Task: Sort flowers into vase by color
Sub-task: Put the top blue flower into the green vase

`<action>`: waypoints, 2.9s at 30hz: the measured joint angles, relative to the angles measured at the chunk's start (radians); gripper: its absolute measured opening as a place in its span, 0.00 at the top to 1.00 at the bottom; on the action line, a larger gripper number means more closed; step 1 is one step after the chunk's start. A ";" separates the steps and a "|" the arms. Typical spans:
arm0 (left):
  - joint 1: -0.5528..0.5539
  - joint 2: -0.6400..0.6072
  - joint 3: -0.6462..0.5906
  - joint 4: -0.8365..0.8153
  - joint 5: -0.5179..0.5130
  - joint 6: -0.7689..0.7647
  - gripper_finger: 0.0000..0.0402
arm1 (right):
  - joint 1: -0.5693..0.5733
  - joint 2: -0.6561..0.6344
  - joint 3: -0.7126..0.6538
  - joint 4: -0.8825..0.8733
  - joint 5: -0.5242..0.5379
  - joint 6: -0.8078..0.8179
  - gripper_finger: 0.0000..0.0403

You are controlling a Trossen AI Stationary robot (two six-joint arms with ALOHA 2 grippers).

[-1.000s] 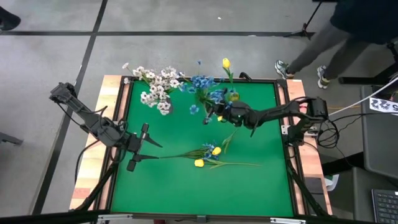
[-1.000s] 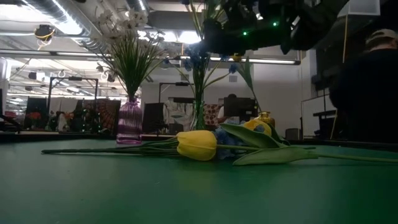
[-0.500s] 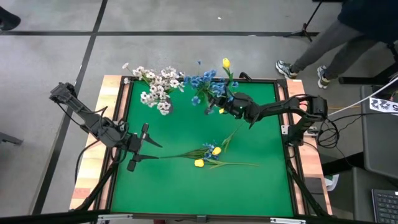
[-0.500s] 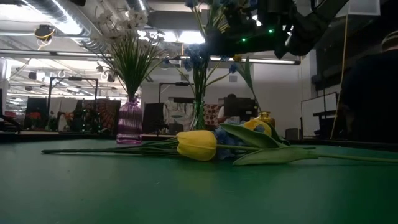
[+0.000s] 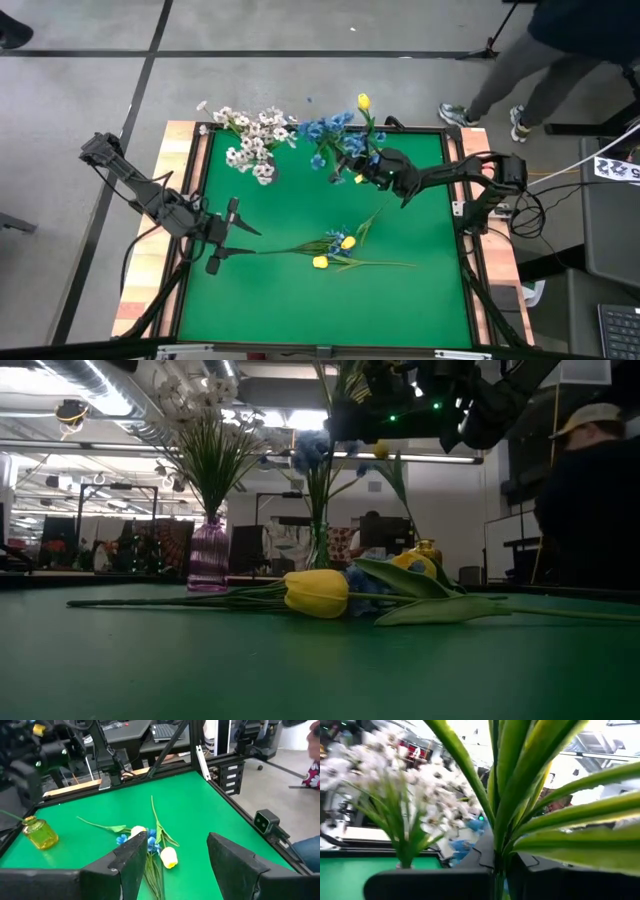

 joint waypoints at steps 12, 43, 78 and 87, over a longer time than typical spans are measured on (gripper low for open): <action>0.000 0.000 0.000 -0.096 -0.013 -0.060 0.49 | 0.143 -0.060 -0.043 -0.112 -0.007 0.001 0.96; 0.001 0.000 0.000 -0.145 -0.079 -0.093 0.49 | -0.129 0.221 0.072 0.080 -0.236 0.123 0.96; 0.001 0.000 0.000 -0.164 -0.083 -0.138 0.49 | -0.142 0.092 0.072 -0.160 -0.182 0.072 0.96; 0.001 0.000 0.000 -0.164 -0.101 -0.138 0.49 | -0.161 0.092 0.072 -0.183 -0.189 0.123 0.96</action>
